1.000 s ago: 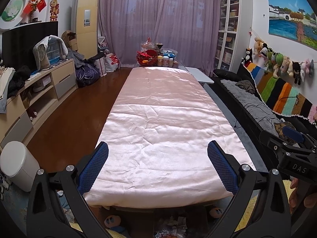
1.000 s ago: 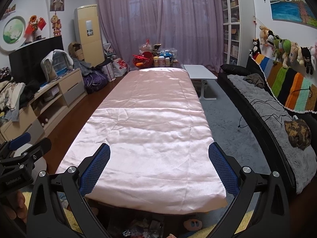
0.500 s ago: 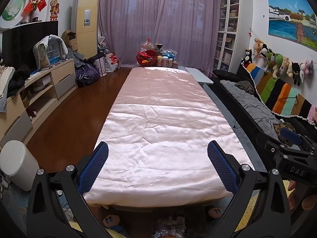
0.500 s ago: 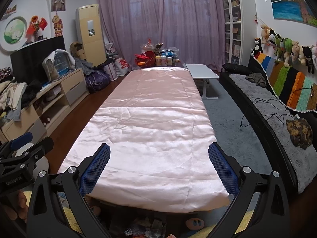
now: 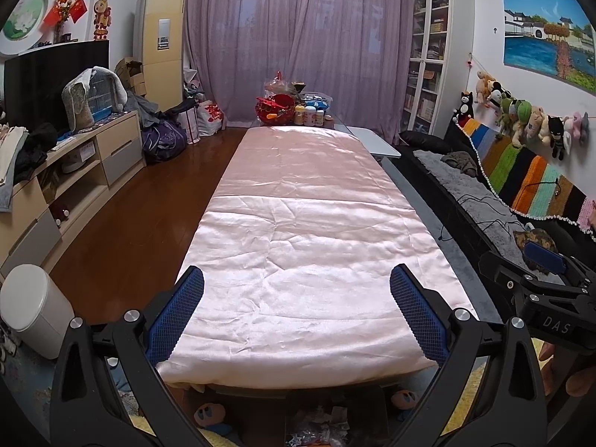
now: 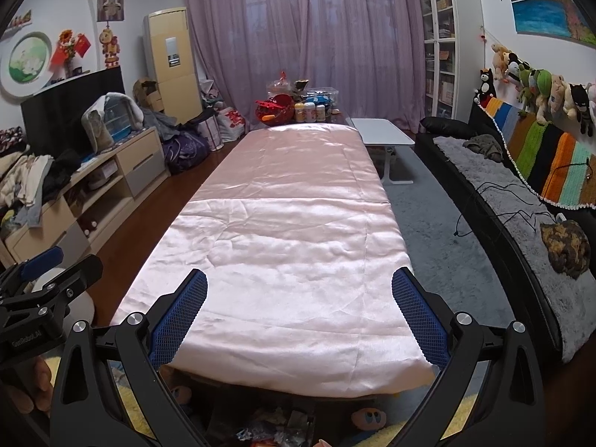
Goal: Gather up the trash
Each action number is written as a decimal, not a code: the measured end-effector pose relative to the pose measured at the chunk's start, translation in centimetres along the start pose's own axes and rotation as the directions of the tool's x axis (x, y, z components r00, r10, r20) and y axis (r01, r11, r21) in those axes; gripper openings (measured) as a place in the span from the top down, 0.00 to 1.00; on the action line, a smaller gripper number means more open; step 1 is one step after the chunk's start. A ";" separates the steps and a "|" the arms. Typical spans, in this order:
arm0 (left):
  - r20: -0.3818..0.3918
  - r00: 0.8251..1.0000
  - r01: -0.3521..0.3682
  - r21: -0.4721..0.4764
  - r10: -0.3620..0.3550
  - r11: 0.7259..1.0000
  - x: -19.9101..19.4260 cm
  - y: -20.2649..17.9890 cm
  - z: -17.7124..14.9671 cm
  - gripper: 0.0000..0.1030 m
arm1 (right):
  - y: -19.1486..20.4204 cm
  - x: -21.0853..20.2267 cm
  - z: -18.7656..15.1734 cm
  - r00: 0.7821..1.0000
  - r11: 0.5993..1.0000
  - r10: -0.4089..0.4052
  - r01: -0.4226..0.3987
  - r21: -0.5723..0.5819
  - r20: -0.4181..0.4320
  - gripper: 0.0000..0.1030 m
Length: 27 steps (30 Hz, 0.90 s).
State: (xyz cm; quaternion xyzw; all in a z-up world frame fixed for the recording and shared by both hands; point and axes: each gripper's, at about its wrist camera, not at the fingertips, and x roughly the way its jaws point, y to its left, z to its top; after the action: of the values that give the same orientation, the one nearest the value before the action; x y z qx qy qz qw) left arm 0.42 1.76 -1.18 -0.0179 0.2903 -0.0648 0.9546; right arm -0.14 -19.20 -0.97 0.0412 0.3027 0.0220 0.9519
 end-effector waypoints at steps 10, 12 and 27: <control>-0.001 1.000 -0.001 0.001 0.001 1.000 0.0 0.0 0.0 0.08 | 0.1 0.1 -0.3 1.000 1.000 -0.002 0.002 0.004 -0.003 0.03; -0.001 1.000 -0.001 0.001 0.001 1.000 0.0 0.0 0.0 0.08 | 0.1 0.1 -0.3 1.000 1.000 -0.002 0.002 0.004 -0.003 0.03; 0.000 1.000 0.000 0.001 0.000 1.000 0.0 -0.1 -0.1 0.08 | 0.1 0.2 -0.3 1.000 1.000 0.001 -0.001 0.003 -0.004 0.03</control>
State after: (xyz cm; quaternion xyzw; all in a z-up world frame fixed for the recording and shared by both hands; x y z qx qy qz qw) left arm 0.35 1.67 -1.24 -0.0172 0.2903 -0.0650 0.9546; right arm -0.21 -19.04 -1.32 0.0428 0.3046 0.0220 0.9513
